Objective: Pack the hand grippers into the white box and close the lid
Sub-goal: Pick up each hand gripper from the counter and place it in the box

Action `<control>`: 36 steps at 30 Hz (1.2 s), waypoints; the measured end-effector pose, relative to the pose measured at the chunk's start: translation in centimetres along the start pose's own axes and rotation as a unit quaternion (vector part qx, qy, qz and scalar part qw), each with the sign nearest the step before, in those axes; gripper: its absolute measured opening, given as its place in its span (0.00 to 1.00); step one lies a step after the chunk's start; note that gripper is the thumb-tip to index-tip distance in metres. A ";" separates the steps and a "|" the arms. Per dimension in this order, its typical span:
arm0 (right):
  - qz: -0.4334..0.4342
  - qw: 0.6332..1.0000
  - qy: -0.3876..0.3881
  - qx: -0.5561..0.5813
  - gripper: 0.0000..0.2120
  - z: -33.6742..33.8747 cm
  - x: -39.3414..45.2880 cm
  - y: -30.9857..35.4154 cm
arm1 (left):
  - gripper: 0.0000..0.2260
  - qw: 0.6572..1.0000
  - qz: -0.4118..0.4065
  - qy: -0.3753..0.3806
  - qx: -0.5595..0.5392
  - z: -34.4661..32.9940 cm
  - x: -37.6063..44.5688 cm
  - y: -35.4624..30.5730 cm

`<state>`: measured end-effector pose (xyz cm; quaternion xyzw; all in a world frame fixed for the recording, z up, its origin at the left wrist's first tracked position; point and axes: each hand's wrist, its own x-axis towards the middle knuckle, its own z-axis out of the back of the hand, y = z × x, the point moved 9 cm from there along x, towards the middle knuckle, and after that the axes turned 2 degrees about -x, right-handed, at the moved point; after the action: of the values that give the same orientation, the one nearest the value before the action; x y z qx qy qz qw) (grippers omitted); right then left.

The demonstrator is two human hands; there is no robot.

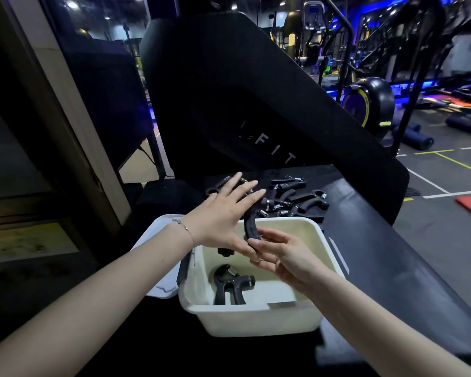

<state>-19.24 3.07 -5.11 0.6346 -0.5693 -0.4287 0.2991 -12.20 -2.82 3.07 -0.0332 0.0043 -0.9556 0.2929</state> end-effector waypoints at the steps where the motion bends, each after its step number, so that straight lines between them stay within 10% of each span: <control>1: -0.010 1.000 0.000 0.001 0.20 0.1 0.0 -0.3 | 0.53 1.000 -0.009 0.001 0.012 -0.2 0.0 -0.3; 11: -0.044 0.989 0.022 -0.140 0.14 1.5 0.4 -0.2 | 0.49 1.000 -0.014 0.017 -0.009 -3.0 -0.1 -1.1; 17: 0.088 0.945 -0.082 -0.303 0.06 7.0 3.3 6.8 | 0.49 0.999 -0.023 0.025 -0.042 -5.4 -0.5 -1.0; 23: 0.227 0.833 -0.190 -0.468 0.06 13.0 8.2 12.2 | 0.52 0.994 -0.020 0.088 -0.059 -8.3 -0.6 -1.3; 36: 0.031 0.651 -0.071 -0.755 0.31 22.2 17.6 2.5 | 0.51 0.972 -0.017 0.231 -0.031 -14.1 -0.2 -1.6</control>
<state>-40.36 -12.22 -16.58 0.1388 -0.0875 -0.7447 0.6469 -13.85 -1.51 -10.94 0.1793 0.1010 -0.9416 0.2667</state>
